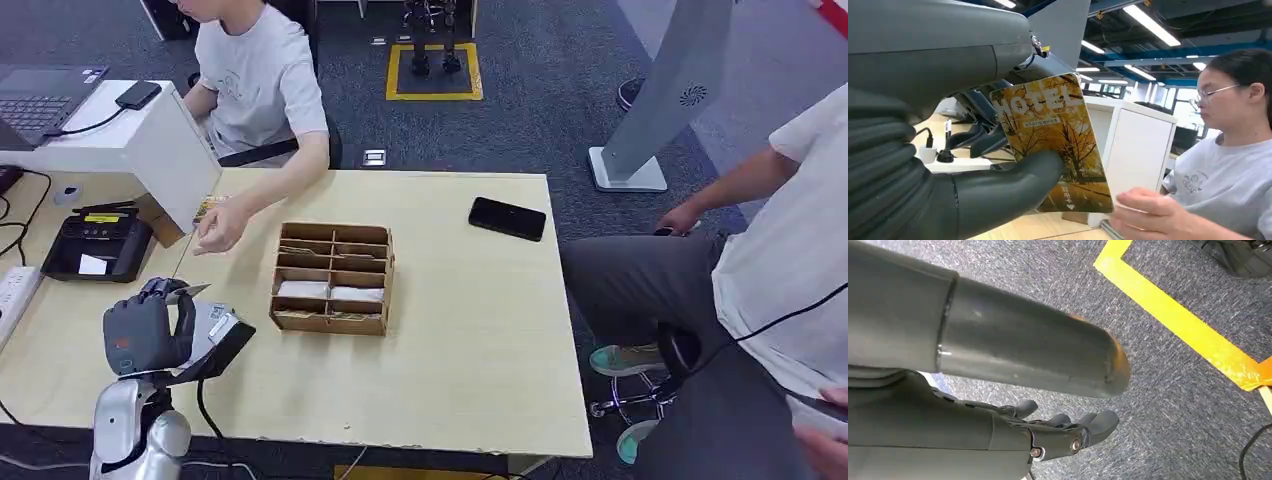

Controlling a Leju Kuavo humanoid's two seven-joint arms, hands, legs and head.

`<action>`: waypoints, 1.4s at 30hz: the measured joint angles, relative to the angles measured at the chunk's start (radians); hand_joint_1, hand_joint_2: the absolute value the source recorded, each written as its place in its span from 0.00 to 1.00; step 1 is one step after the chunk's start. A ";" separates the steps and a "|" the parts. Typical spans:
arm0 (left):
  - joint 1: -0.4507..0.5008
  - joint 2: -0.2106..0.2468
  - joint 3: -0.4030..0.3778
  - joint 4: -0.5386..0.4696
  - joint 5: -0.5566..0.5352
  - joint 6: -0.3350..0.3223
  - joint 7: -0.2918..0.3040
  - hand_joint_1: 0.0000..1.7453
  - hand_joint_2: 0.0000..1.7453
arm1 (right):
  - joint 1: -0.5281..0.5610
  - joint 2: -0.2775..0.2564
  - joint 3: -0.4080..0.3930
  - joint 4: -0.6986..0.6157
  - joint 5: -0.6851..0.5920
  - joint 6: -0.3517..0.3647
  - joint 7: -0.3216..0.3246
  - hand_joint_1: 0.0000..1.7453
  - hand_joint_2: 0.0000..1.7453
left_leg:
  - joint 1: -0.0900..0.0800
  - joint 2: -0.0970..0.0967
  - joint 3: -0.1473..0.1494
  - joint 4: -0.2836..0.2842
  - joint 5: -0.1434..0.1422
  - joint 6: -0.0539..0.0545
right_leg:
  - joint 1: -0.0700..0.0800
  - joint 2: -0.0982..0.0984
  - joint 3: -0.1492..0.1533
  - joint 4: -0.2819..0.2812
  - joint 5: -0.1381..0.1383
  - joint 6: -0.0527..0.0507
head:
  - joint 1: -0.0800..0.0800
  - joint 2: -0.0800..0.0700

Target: Pass the card to the sensor for recognition and then transmit it.

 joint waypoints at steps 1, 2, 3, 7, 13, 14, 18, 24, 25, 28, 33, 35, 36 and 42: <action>0.000 0.000 0.000 0.000 0.000 0.000 0.000 1.00 1.00 | 0.000 0.000 -0.001 0.000 0.002 0.000 0.000 0.00 0.00 | 0.000 0.000 0.000 0.000 0.000 0.000 | 0.000 0.000 0.000 0.000 0.000 0.000 | 0.000 0.000; 0.000 0.000 0.000 0.000 0.000 0.000 0.000 1.00 1.00 | 0.000 0.000 -0.002 0.000 0.002 0.000 0.000 0.00 0.00 | 0.000 0.000 0.000 0.000 0.000 0.000 | 0.000 0.000 0.000 0.000 0.000 0.000 | 0.000 0.000; 0.000 0.000 0.000 0.000 0.000 0.000 0.000 1.00 1.00 | -0.001 0.000 -0.003 0.000 0.004 0.000 0.000 0.00 0.00 | 0.000 0.000 0.000 0.000 0.000 0.000 | 0.000 0.000 0.000 0.000 0.000 0.000 | 0.000 0.000; 0.000 0.000 0.000 0.000 0.007 -0.003 -0.004 1.00 1.00 | -0.001 0.000 -0.003 0.000 0.007 0.000 -0.001 0.00 0.00 | 0.000 0.000 0.000 0.000 0.000 0.000 | 0.000 0.000 0.000 0.000 0.000 0.000 | 0.000 0.000; 0.000 -0.015 0.005 -0.018 0.215 -0.095 -0.076 1.00 1.00 | -0.003 0.000 -0.016 0.000 0.030 0.000 -0.006 0.00 0.00 | 0.000 0.000 0.000 0.000 0.000 0.000 | 0.000 0.000 0.000 0.000 0.000 0.000 | 0.000 0.000; -0.001 -0.024 0.010 -0.026 0.252 -0.128 -0.071 1.00 1.00 | -0.003 0.000 -0.022 0.000 0.032 0.000 -0.006 0.00 0.00 | 0.000 0.000 0.000 0.000 0.000 0.000 | 0.000 0.000 0.000 0.000 0.000 0.000 | 0.000 0.000; -0.015 -0.075 0.042 -0.054 0.418 -0.298 0.012 1.00 1.00 | -0.003 0.003 -0.044 0.000 0.048 0.002 0.000 0.00 0.00 | 0.000 0.000 0.000 0.000 0.000 0.000 | 0.000 0.000 0.000 0.000 0.000 0.000 | 0.000 0.000; -0.037 -0.108 0.131 -0.055 0.521 -0.355 0.075 1.00 1.00 | -0.005 0.006 -0.064 0.000 0.069 0.011 0.000 0.00 0.00 | 0.000 0.000 0.000 0.000 0.000 0.000 | 0.000 0.000 0.000 0.000 0.001 0.000 | 0.000 0.000; -0.039 -0.111 0.145 -0.055 0.528 -0.361 0.078 1.00 1.00 | -0.006 0.006 -0.066 0.000 0.074 0.011 0.000 0.00 0.00 | 0.000 0.000 0.000 0.000 0.000 0.000 | 0.000 0.000 0.000 0.000 0.001 0.000 | 0.000 0.000; -0.044 -0.117 0.184 -0.053 0.530 -0.374 0.080 1.00 1.00 | -0.009 0.006 -0.076 0.000 0.082 0.013 0.000 0.00 0.00 | 0.000 0.000 0.000 0.000 0.000 0.000 | 0.000 0.000 0.000 0.000 0.001 0.000 | 0.000 0.000; -0.050 -0.127 0.214 -0.044 0.527 -0.375 0.080 1.00 1.00 | -0.010 0.006 -0.080 0.000 0.082 0.012 0.000 0.00 0.00 | 0.000 0.000 0.000 0.000 0.000 0.000 | 0.000 0.000 0.000 0.000 0.001 0.000 | 0.000 0.000; -0.051 -0.130 0.221 -0.043 0.525 -0.375 0.080 1.00 1.00 | -0.010 0.006 -0.080 0.000 0.083 0.012 0.000 0.00 0.00 | 0.000 0.000 0.000 0.000 0.000 0.000 | 0.000 0.000 0.000 0.000 0.001 0.000 | 0.000 0.000; -0.051 -0.131 0.225 -0.042 0.520 -0.375 0.080 1.00 1.00 | -0.010 0.006 -0.080 0.000 0.083 0.012 0.000 0.00 0.00 | 0.000 0.000 0.000 0.000 0.000 0.000 | 0.000 0.000 0.000 0.000 0.001 0.000 | 0.000 0.000; -0.063 -0.134 0.275 -0.020 0.498 -0.350 0.093 1.00 1.00 | -0.011 0.008 -0.080 0.000 0.104 0.010 -0.002 0.00 0.00 | 0.000 0.000 0.000 0.001 0.000 0.000 | 0.000 0.000 0.001 0.000 0.001 0.001 | 0.000 0.000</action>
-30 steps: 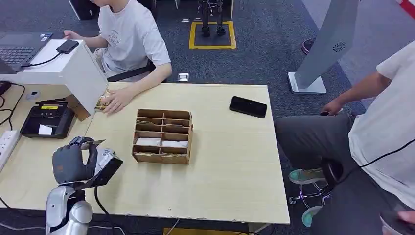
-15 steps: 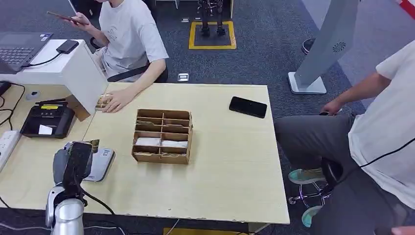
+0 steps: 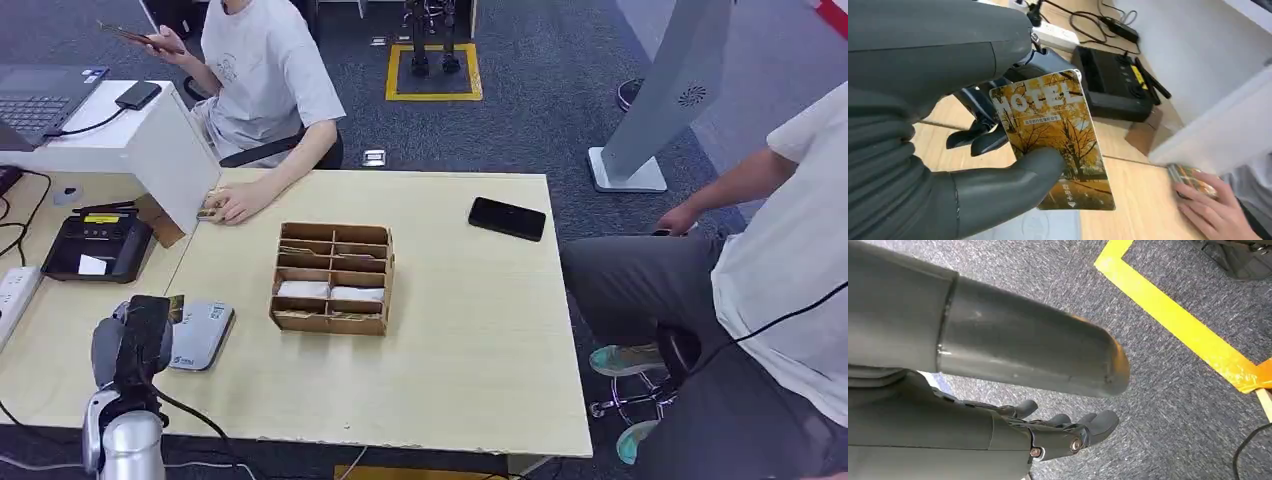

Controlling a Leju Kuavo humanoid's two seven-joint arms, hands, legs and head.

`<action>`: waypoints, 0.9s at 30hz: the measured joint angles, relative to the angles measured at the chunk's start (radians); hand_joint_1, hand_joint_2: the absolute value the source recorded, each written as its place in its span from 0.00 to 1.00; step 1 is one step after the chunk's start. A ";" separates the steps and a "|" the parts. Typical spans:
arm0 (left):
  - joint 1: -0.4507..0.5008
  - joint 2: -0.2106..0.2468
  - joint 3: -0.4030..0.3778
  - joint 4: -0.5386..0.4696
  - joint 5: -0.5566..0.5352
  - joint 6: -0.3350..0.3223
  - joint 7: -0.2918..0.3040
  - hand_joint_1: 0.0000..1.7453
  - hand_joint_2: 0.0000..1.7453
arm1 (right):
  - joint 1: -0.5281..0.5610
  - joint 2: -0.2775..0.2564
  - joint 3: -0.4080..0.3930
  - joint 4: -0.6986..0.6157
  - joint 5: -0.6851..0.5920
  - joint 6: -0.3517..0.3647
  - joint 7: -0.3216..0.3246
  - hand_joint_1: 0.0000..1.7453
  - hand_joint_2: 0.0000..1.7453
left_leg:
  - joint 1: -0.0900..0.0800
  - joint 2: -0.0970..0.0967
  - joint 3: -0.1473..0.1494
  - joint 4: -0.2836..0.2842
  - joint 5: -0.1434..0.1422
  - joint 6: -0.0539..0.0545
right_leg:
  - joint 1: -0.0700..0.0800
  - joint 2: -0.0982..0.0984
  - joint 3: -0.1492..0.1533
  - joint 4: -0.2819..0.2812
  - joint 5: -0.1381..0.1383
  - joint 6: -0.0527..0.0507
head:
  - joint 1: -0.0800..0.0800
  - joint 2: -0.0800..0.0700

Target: Pass the card to the sensor for recognition and then transmit it.

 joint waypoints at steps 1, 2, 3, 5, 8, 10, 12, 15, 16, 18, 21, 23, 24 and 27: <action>-0.003 0.000 0.012 0.006 -0.004 0.004 0.000 1.00 1.00 | -0.001 0.001 0.000 0.000 0.003 -0.002 0.002 0.00 0.00 | 0.000 0.000 0.000 0.000 0.000 0.000 | 0.000 0.000 0.000 0.000 0.000 0.000 | 0.000 0.000; -0.004 0.000 0.024 0.012 -0.005 0.006 0.000 1.00 1.00 | -0.001 0.002 0.000 0.000 0.010 -0.001 0.003 0.00 0.00 | 0.000 0.000 0.000 0.000 0.000 0.000 | 0.000 0.000 0.000 0.000 0.000 0.000 | 0.000 0.000; -0.005 0.000 0.033 0.018 -0.008 0.007 0.000 1.00 1.00 | -0.002 0.002 -0.001 0.000 0.012 -0.001 0.004 0.00 0.00 | 0.000 0.000 0.000 0.000 0.000 0.000 | 0.000 0.000 0.000 0.000 0.000 0.000 | 0.000 0.000; -0.006 -0.002 0.053 0.029 -0.021 0.007 -0.004 1.00 1.00 | -0.004 0.003 -0.003 0.000 0.015 -0.001 0.005 0.00 0.00 | 0.000 0.000 0.000 0.000 0.000 0.000 | 0.000 0.000 0.000 0.000 0.000 0.000 | 0.000 0.000; -0.008 -0.003 0.075 0.045 -0.029 0.007 -0.007 1.00 1.00 | -0.005 0.005 -0.010 0.000 0.015 -0.001 0.005 0.00 0.00 | 0.000 0.000 0.000 0.000 0.000 0.000 | 0.000 0.000 0.000 0.000 0.000 0.000 | 0.000 0.000; -0.008 -0.005 0.080 0.053 -0.031 0.007 -0.008 1.00 1.00 | -0.005 0.005 -0.013 0.000 0.015 -0.001 0.005 0.00 0.00 | 0.000 0.000 0.000 0.000 0.000 0.000 | 0.000 0.000 0.000 0.000 0.000 0.000 | 0.000 0.000; -0.009 -0.006 0.083 0.058 -0.031 0.007 -0.009 1.00 1.00 | -0.005 0.006 -0.018 -0.001 0.015 -0.001 0.005 0.00 0.00 | 0.000 0.000 0.000 0.000 0.000 0.000 | 0.000 0.000 0.000 0.000 0.000 0.000 | 0.000 0.000; -0.011 -0.007 0.088 0.065 -0.031 0.007 -0.009 1.00 1.00 | -0.006 0.007 -0.019 -0.002 0.016 -0.001 0.005 0.00 0.00 | 0.000 0.000 0.000 0.000 0.000 0.000 | 0.000 0.000 0.000 0.000 0.000 0.000 | 0.000 0.000; -0.012 -0.009 0.091 0.066 -0.031 0.007 -0.009 1.00 1.00 | -0.006 0.007 -0.019 -0.003 0.016 -0.001 0.005 0.00 0.00 | 0.000 0.000 0.000 0.000 0.000 0.000 | 0.000 0.000 0.000 0.000 0.000 0.000 | 0.000 0.000; -0.012 -0.013 0.094 0.070 -0.032 0.007 -0.008 1.00 1.00 | -0.006 0.008 -0.021 -0.003 0.019 -0.001 0.003 0.00 0.00 | 0.000 0.000 0.000 0.000 0.000 0.000 | 0.000 0.000 0.000 0.000 0.000 0.000 | 0.000 0.000; -0.012 -0.024 0.099 0.079 -0.033 0.006 -0.006 1.00 1.00 | -0.008 0.009 -0.021 -0.003 0.030 0.000 0.004 0.00 0.00 | 0.000 0.000 0.000 0.000 0.000 0.000 | 0.000 0.000 0.000 0.000 0.000 0.000 | 0.000 0.000; -0.012 -0.031 0.099 0.084 -0.031 0.003 -0.013 1.00 1.00 | -0.009 0.010 -0.023 -0.003 0.031 0.001 0.004 0.00 0.00 | 0.000 0.000 0.000 0.000 0.000 0.000 | 0.000 0.000 0.000 0.000 0.000 0.000 | 0.000 0.000; -0.013 -0.035 0.099 0.086 -0.031 0.002 -0.014 1.00 1.00 | -0.010 0.011 -0.023 -0.003 0.032 0.003 0.004 0.00 0.00 | 0.000 0.000 0.000 0.000 0.000 0.000 | 0.000 0.000 0.000 0.000 0.000 0.000 | 0.000 0.000; -0.017 -0.045 0.099 0.091 -0.030 0.000 -0.017 1.00 1.00 | -0.011 0.011 -0.023 -0.004 0.032 0.003 0.004 0.00 0.00 | 0.000 0.000 0.000 0.000 0.000 0.000 | 0.000 0.000 0.000 0.000 0.000 0.000 | 0.000 0.000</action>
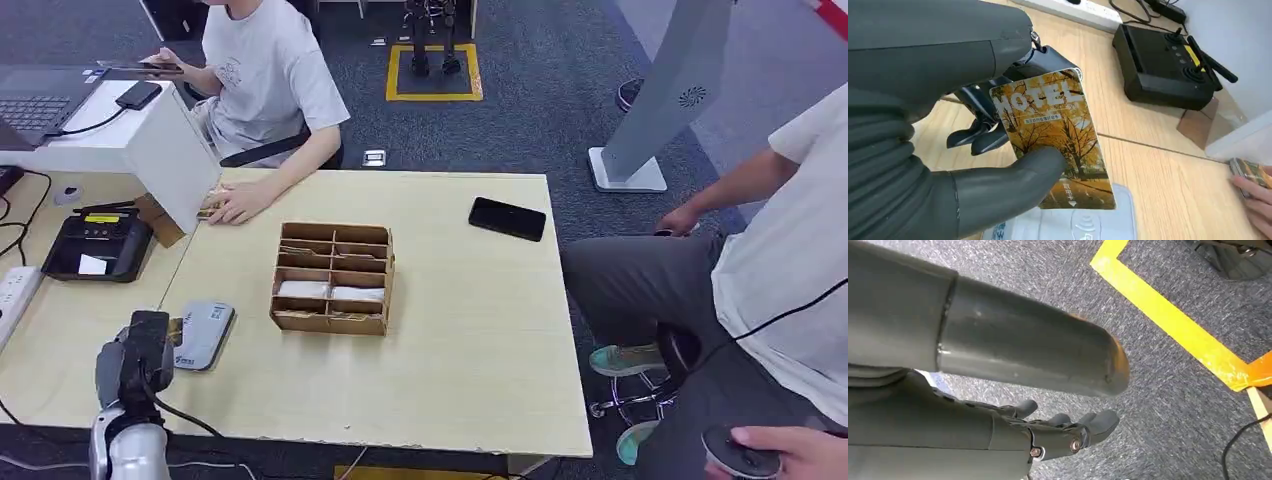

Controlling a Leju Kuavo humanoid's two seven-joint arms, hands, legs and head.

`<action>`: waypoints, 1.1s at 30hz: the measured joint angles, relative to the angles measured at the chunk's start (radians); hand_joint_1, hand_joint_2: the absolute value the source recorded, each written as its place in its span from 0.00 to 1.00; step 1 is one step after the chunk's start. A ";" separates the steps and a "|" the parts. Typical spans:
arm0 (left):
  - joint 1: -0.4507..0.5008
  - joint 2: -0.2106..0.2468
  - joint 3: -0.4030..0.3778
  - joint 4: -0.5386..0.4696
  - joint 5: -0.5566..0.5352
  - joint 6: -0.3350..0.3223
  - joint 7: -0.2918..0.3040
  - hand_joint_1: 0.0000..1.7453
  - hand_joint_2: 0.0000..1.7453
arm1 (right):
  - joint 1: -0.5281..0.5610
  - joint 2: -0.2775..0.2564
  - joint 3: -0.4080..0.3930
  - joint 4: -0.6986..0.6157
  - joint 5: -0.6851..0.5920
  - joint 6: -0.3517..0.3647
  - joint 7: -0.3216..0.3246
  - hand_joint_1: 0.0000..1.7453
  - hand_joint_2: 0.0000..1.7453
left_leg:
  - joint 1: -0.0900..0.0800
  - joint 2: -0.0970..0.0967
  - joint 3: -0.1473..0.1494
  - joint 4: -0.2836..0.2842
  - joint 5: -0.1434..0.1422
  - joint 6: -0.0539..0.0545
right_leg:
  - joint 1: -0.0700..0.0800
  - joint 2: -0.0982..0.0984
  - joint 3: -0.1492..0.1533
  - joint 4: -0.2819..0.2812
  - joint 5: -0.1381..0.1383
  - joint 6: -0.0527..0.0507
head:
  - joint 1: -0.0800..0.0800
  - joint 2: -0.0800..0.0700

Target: Pass the card to the sensor for recognition and then transmit it.

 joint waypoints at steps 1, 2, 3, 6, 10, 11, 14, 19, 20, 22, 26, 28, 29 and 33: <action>-0.001 -0.002 0.000 0.001 0.000 0.000 -0.001 1.00 1.00 | 0.000 0.000 0.000 0.000 0.000 0.000 0.000 0.00 0.00 | 0.000 0.000 0.000 0.000 0.000 0.000 | 0.000 0.000 0.000 0.000 0.000 0.000 | 0.000 0.000; -0.001 -0.003 0.000 0.002 0.000 0.000 -0.001 1.00 1.00 | 0.000 0.000 0.000 0.000 0.000 0.000 0.000 0.00 0.00 | 0.000 0.000 0.000 0.000 0.000 0.000 | 0.000 0.000 0.000 0.000 0.000 0.000 | 0.000 0.000; -0.001 -0.005 0.000 0.002 0.000 0.000 -0.002 1.00 1.00 | 0.000 0.000 0.000 0.000 0.000 0.000 0.000 0.00 0.00 | 0.000 0.000 0.000 0.000 0.000 0.000 | 0.000 0.000 0.000 0.000 0.000 0.000 | 0.000 0.000; -0.002 -0.007 0.000 0.003 0.002 -0.006 -0.002 1.00 1.00 | -0.001 0.000 0.000 0.000 0.001 0.000 0.000 0.00 0.00 | 0.000 0.000 0.000 0.000 0.000 0.000 | 0.000 0.000 0.000 0.000 0.000 0.000 | 0.000 0.000; -0.012 -0.015 0.000 0.004 0.010 -0.018 -0.004 1.00 1.00 | -0.005 0.000 0.000 0.000 0.010 0.001 0.000 0.00 0.00 | 0.000 0.000 0.000 0.000 0.000 0.000 | 0.000 0.000 0.000 0.000 0.000 0.000 | 0.000 0.000; -0.017 -0.018 0.000 0.004 0.011 -0.022 -0.004 1.00 1.00 | -0.006 0.000 0.000 0.000 0.013 0.001 0.000 0.00 0.00 | 0.000 0.000 0.000 0.000 0.000 0.000 | 0.000 0.000 0.000 0.000 0.000 0.000 | 0.000 0.000; -0.026 -0.024 0.000 0.004 0.010 -0.029 -0.001 1.00 1.00 | -0.008 0.001 0.000 0.000 0.018 0.006 0.003 0.00 0.00 | 0.000 0.000 0.000 0.000 0.000 0.000 | 0.000 0.000 0.000 0.000 0.001 0.000 | 0.000 0.000; -0.041 -0.031 0.000 0.016 0.004 -0.029 0.011 1.00 1.00 | -0.011 0.004 0.000 0.000 0.020 0.013 0.003 0.00 0.00 | 0.000 0.000 0.000 0.000 0.000 0.001 | 0.000 0.000 0.000 0.000 0.001 0.000 | 0.000 0.000; -0.043 -0.032 0.000 0.020 -0.003 -0.026 0.015 1.00 1.00 | -0.011 0.005 0.000 0.000 0.022 0.013 0.002 0.00 0.00 | 0.000 0.000 0.000 0.000 0.000 0.001 | 0.000 0.000 0.000 0.000 0.001 0.000 | 0.000 0.000; -0.047 -0.032 0.000 0.030 -0.021 -0.021 0.019 1.00 1.00 | -0.012 0.005 0.000 -0.002 0.024 0.012 0.000 0.00 0.00 | 0.000 0.000 0.000 0.000 0.000 0.001 | 0.000 0.000 0.000 0.000 0.001 0.000 | 0.000 0.000; -0.049 -0.033 0.000 0.043 -0.029 -0.012 0.020 1.00 1.00 | -0.012 0.005 0.000 -0.004 0.027 0.012 -0.001 0.00 0.00 | 0.000 0.000 0.000 0.000 0.000 0.001 | 0.000 0.000 0.000 0.000 0.001 0.000 | 0.000 0.000; -0.049 -0.033 0.000 0.049 -0.040 -0.003 0.022 1.00 1.00 | -0.012 0.006 0.000 -0.004 0.028 0.011 -0.002 0.00 0.00 | 0.000 0.000 0.000 0.000 0.000 0.001 | 0.000 0.000 0.000 0.000 0.001 0.000 | 0.000 0.000; -0.049 -0.033 0.000 0.052 -0.047 0.001 0.023 1.00 1.00 | -0.012 0.006 0.000 -0.004 0.028 0.011 -0.003 0.00 0.00 | 0.000 0.000 0.000 0.000 0.000 0.001 | 0.000 0.000 0.000 0.000 0.001 0.000 | 0.000 0.000; -0.049 -0.034 0.000 0.066 -0.074 0.018 0.027 1.00 1.00 | -0.012 0.008 0.000 -0.004 0.029 0.008 -0.009 0.00 0.00 | 0.000 0.000 0.000 0.000 0.000 0.001 | 0.000 0.000 0.000 0.000 0.001 0.000 | 0.000 0.000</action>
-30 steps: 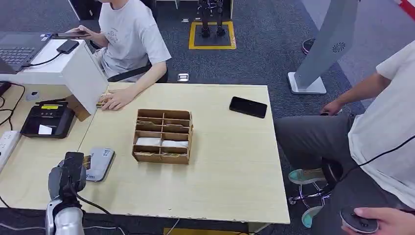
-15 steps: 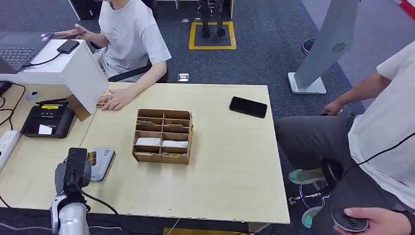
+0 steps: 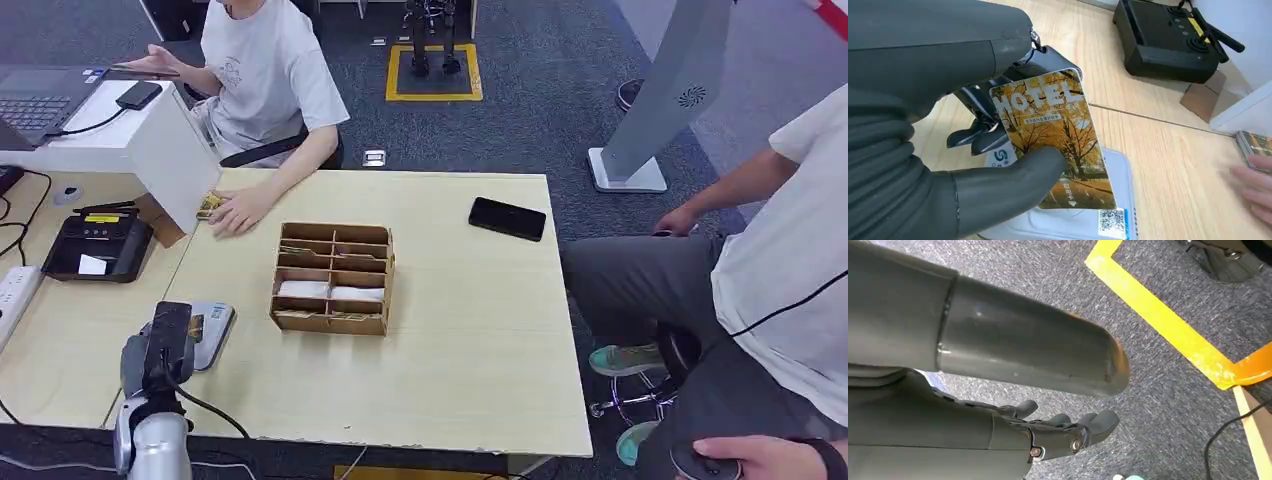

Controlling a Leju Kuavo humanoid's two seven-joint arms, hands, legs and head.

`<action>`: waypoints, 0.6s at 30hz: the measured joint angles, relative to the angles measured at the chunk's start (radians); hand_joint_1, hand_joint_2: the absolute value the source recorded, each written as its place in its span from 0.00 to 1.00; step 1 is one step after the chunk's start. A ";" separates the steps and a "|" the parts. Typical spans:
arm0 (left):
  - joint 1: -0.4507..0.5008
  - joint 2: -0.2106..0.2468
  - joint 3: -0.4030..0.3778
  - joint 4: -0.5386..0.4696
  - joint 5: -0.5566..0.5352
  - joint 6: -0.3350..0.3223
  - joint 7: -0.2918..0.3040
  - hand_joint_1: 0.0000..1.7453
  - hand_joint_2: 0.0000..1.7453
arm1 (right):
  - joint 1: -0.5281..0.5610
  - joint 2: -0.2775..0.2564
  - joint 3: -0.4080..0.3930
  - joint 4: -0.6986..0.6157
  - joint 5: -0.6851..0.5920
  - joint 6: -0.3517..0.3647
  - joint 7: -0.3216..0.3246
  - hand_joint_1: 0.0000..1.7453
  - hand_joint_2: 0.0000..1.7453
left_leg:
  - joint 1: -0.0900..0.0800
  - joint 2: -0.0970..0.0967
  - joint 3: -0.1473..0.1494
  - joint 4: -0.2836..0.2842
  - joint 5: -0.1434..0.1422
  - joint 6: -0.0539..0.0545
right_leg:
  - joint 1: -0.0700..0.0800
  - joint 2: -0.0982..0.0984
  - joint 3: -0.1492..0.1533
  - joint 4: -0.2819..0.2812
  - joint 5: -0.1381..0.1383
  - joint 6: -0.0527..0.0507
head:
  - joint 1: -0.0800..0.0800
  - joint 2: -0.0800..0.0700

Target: Pass the card to the sensor for recognition and then transmit it.

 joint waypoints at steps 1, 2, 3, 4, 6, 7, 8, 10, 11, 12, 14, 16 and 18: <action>0.000 0.000 0.000 0.003 -0.003 0.002 0.000 1.00 1.00 | 0.000 0.001 0.000 0.000 0.000 0.000 -0.003 0.00 0.00 | 0.000 0.000 0.000 0.000 0.000 0.000 | 0.000 0.000 0.000 0.000 0.000 0.000 | 0.000 0.000; 0.000 0.000 0.000 0.007 -0.004 0.003 0.000 1.00 1.00 | 0.000 0.002 0.000 0.000 0.000 -0.001 -0.004 0.00 0.00 | 0.000 0.000 0.000 0.000 0.000 0.000 | 0.000 0.000 0.000 0.000 0.000 0.000 | 0.000 0.000; 0.000 0.000 0.000 0.011 -0.006 0.005 0.001 1.00 1.00 | -0.001 0.002 0.000 0.000 0.000 -0.002 -0.005 0.00 0.00 | 0.000 0.000 0.000 0.000 0.000 0.000 | 0.000 0.000 0.000 0.000 0.000 0.000 | 0.000 0.000; 0.000 0.000 0.000 0.016 -0.010 0.009 0.002 1.00 1.00 | -0.001 0.002 0.000 0.000 0.001 -0.002 -0.006 0.00 0.00 | 0.000 0.000 0.000 0.000 0.000 0.000 | 0.000 0.000 0.000 0.000 0.000 0.000 | 0.000 0.000; 0.000 0.000 0.000 0.026 -0.021 0.018 0.002 1.00 1.00 | -0.001 0.003 0.000 0.000 0.001 -0.005 -0.008 0.00 0.00 | 0.000 0.000 0.000 0.000 0.000 0.000 | 0.000 0.000 0.000 0.000 0.000 0.000 | 0.000 0.000; 0.000 0.000 0.000 0.031 -0.022 0.022 0.002 1.00 1.00 | -0.001 0.003 0.000 0.000 0.001 -0.005 -0.008 0.00 0.00 | 0.000 0.000 0.000 0.000 0.000 0.000 | 0.000 0.000 0.000 0.000 0.000 0.000 | 0.000 0.000; 0.000 0.000 0.000 0.034 -0.024 0.024 0.002 1.00 1.00 | -0.001 0.003 0.000 0.000 0.001 -0.006 -0.009 0.00 0.00 | 0.000 0.000 0.000 0.000 0.000 0.000 | 0.000 0.000 0.000 0.000 0.000 0.000 | 0.000 0.000; 0.000 0.000 0.000 0.042 -0.026 0.029 0.002 1.00 1.00 | -0.001 0.003 0.000 0.000 0.001 -0.007 -0.009 0.00 0.00 | 0.000 0.000 0.000 0.000 0.000 0.000 | 0.000 0.000 0.001 0.000 0.000 0.000 | 0.000 0.000; 0.000 0.000 0.000 0.042 -0.026 0.029 0.002 1.00 1.00 | -0.001 0.003 0.000 0.000 0.001 -0.007 -0.009 0.00 0.00 | 0.000 0.000 0.000 0.000 0.000 0.000 | 0.000 0.000 0.001 0.000 0.000 0.000 | 0.000 0.000; 0.000 0.000 0.000 0.042 -0.026 0.029 0.002 1.00 1.00 | -0.001 0.003 0.000 0.000 0.001 -0.007 -0.009 0.00 0.00 | 0.000 0.000 0.000 0.000 0.000 0.000 | 0.000 0.000 0.001 0.000 0.000 0.000 | 0.000 0.000; 0.000 0.000 0.000 0.042 -0.026 0.029 0.002 1.00 1.00 | -0.001 0.003 0.000 0.000 0.001 -0.007 -0.009 0.00 0.00 | 0.000 0.000 0.000 0.000 0.000 0.000 | 0.000 0.000 0.001 0.000 0.000 0.000 | 0.000 0.000; 0.000 0.000 0.000 0.042 -0.026 0.029 0.002 1.00 1.00 | -0.001 0.003 0.000 0.000 0.001 -0.007 -0.009 0.00 0.00 | 0.000 0.000 0.000 0.000 0.000 0.000 | 0.000 0.000 0.001 0.000 0.000 0.000 | 0.000 0.000; 0.000 0.000 0.000 0.043 -0.026 0.029 0.002 1.00 1.00 | -0.001 0.003 0.000 0.000 0.001 -0.007 -0.009 0.00 0.00 | 0.000 0.000 0.000 0.000 0.000 0.000 | 0.000 0.000 0.001 0.000 0.000 0.000 | 0.000 0.000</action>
